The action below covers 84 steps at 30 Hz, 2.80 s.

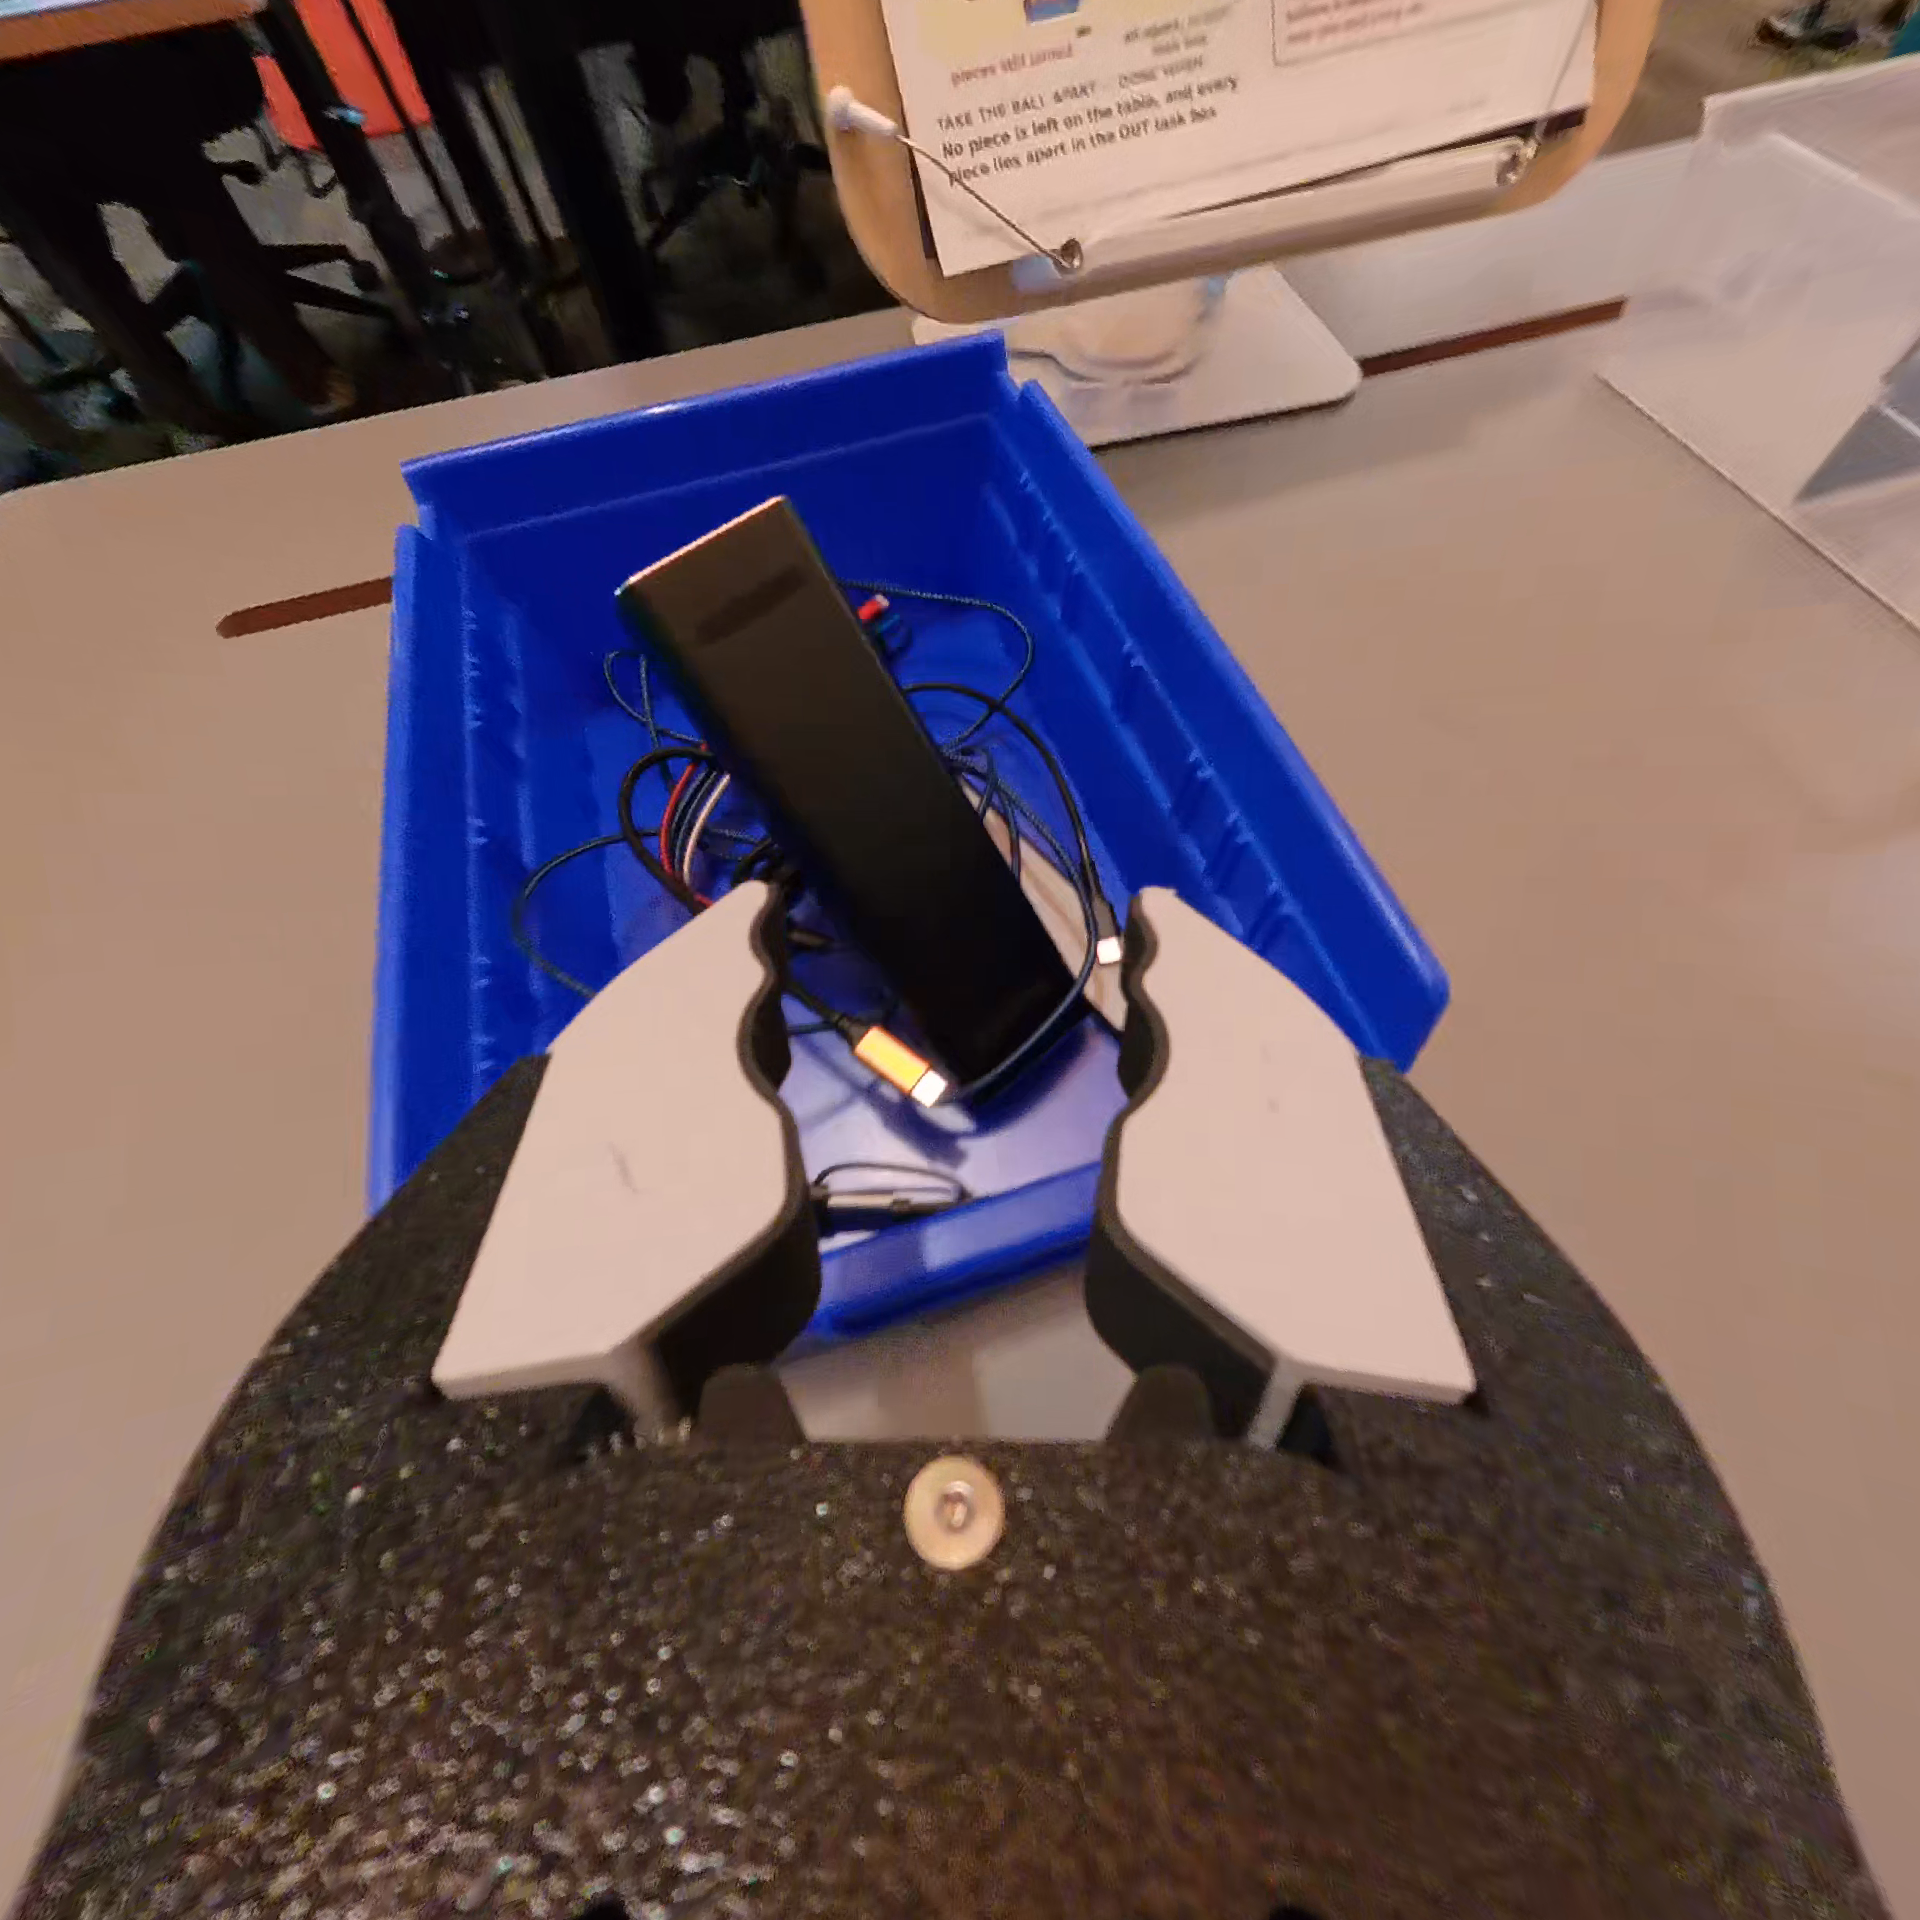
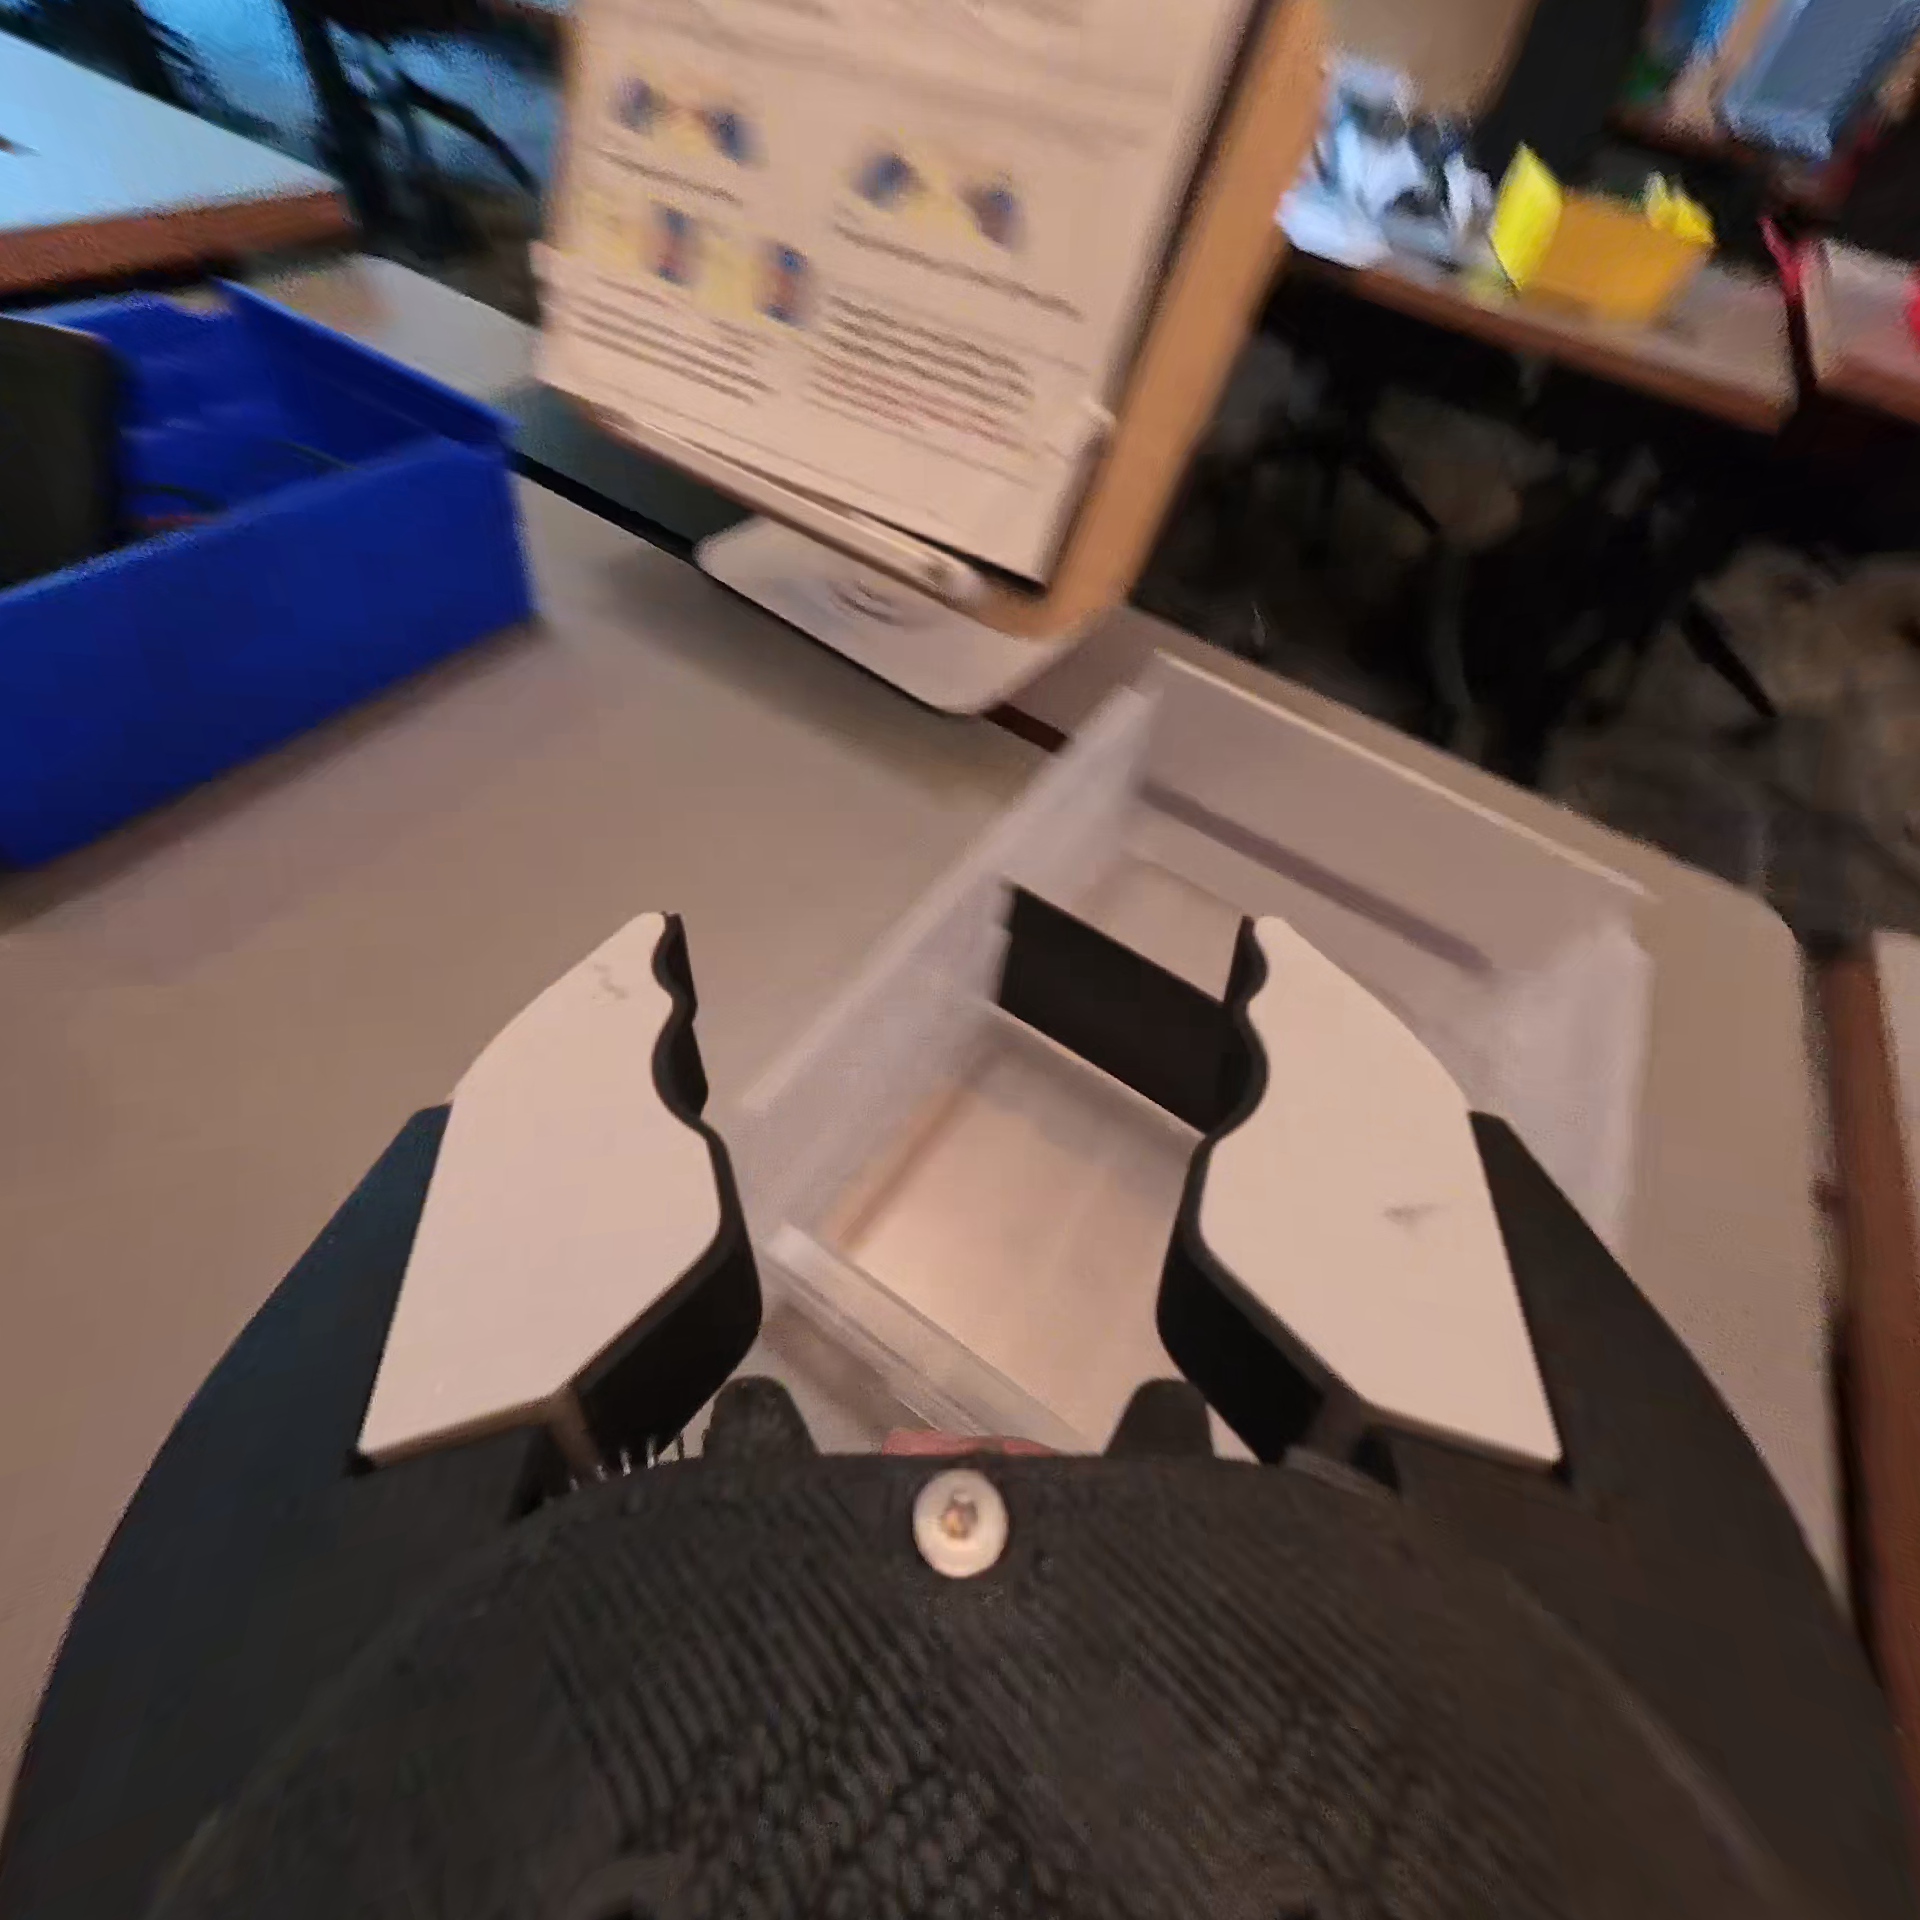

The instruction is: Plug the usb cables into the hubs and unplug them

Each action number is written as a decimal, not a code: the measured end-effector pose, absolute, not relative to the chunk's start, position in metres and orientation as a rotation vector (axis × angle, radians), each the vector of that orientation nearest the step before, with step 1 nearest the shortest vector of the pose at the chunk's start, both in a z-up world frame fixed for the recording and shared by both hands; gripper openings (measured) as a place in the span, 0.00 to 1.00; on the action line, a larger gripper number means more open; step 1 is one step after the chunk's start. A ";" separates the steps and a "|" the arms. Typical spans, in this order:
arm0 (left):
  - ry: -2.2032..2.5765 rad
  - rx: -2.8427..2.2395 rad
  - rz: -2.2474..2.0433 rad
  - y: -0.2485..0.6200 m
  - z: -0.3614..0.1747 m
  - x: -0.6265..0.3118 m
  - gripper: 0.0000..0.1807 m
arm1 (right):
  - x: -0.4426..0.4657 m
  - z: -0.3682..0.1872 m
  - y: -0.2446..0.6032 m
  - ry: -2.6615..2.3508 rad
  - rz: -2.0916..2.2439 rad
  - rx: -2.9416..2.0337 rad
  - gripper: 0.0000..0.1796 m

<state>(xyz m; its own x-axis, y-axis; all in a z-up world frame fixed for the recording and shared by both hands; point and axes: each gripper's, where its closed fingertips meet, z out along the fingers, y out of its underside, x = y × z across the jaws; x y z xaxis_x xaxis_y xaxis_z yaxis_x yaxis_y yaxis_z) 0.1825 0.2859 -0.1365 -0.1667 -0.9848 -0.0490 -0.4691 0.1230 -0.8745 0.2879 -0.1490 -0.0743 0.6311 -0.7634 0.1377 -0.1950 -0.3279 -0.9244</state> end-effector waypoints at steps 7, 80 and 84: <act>1.624 -1.526 -0.837 0.284 -0.164 0.214 0.39 | 0.255 -0.111 -0.055 0.543 -0.719 -1.873 0.55; 1.913 -0.228 -2.331 0.022 -0.065 0.108 0.35 | 0.094 -0.032 0.013 -0.166 -0.418 -1.588 0.31; 2.082 -0.104 -2.309 0.000 -0.089 0.096 0.35 | 0.102 -0.036 0.007 -0.094 -0.123 -1.495 0.37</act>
<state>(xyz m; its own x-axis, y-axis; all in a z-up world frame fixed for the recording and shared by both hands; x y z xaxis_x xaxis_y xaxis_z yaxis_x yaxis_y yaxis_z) 0.0958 -0.0004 -0.0894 -0.9973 -0.0678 0.0292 -0.0220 -0.1039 -0.9943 0.1016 0.0074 -0.0357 0.9901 -0.0236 0.1381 0.1394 0.0719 -0.9876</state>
